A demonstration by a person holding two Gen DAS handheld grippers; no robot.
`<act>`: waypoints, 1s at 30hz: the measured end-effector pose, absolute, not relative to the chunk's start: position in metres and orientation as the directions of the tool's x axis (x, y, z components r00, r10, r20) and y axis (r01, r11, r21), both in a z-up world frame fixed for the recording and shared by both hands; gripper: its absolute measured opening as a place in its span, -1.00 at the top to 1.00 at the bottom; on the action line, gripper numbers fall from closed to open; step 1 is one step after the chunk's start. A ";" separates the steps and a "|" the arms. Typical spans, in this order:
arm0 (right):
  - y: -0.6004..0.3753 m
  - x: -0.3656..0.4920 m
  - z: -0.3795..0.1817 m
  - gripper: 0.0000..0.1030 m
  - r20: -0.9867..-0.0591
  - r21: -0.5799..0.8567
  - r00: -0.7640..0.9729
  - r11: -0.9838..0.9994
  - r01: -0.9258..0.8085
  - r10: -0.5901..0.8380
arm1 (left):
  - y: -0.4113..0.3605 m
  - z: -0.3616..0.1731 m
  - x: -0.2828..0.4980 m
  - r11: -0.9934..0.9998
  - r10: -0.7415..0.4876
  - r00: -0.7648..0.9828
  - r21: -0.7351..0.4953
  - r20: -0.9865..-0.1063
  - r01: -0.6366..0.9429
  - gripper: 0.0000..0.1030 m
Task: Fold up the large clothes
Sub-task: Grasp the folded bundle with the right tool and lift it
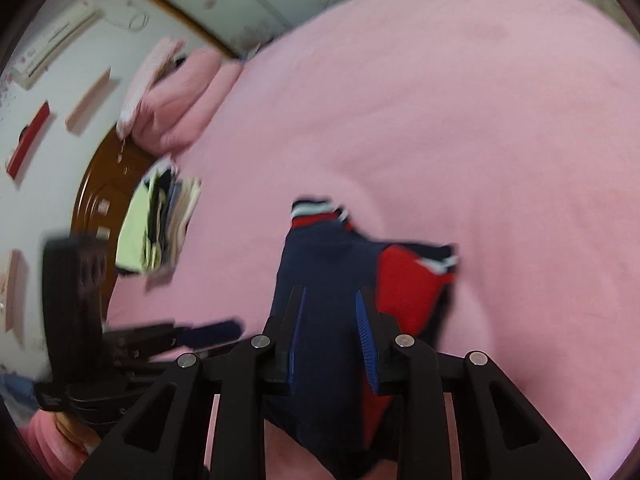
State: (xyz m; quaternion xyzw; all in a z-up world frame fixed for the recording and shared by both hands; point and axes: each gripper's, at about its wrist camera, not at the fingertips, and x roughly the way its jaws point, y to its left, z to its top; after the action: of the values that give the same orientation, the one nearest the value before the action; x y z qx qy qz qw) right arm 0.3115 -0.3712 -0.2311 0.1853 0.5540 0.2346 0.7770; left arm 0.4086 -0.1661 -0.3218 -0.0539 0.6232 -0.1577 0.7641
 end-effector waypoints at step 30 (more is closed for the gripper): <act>-0.393 0.247 -0.241 1.00 -0.833 0.488 0.291 0.873 -0.014 0.471 | -0.150 -0.339 0.385 0.935 -0.350 0.116 -0.341 -0.929 0.096 0.98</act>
State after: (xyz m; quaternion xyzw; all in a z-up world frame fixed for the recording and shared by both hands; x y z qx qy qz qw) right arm 0.2465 -0.3926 -0.2410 0.1986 0.5748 0.1556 0.7784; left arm 0.3851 -0.1504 -0.3394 -0.0983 0.6475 -0.1506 0.7405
